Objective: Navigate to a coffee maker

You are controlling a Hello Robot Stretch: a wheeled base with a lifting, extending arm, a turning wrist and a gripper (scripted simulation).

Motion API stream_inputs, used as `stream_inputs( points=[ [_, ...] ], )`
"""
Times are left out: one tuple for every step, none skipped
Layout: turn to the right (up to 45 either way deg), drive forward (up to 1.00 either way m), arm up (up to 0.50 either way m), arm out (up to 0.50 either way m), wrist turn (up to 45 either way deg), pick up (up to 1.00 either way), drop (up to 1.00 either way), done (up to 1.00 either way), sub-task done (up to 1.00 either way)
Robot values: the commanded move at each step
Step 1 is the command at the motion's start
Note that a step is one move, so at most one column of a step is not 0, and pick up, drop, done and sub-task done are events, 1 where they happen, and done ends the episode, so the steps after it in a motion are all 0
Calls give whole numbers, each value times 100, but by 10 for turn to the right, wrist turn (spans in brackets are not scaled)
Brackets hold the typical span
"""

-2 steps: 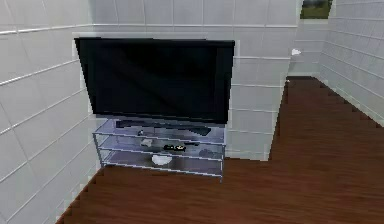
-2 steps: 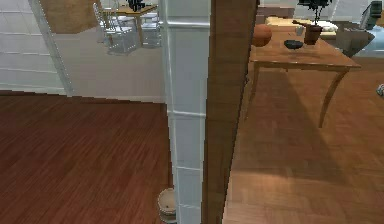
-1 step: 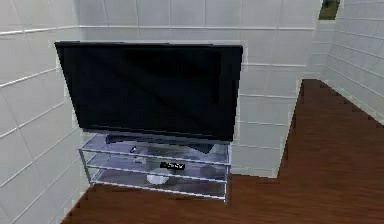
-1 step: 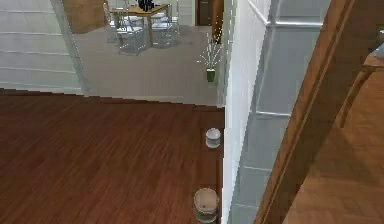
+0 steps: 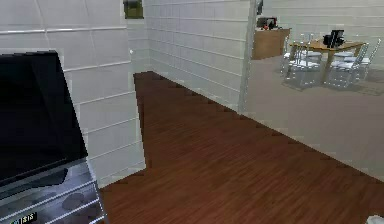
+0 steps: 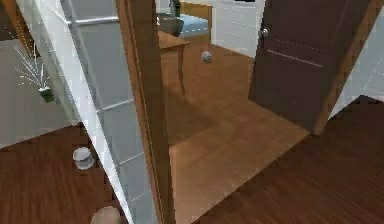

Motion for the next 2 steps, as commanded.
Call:
stream_inputs(
  points=[
    [0, 85, 0, 0, 0, 0, 0, 0, 0],
    [450, 0, 0, 0, 0, 0, 0, 0, 0]
  ],
)
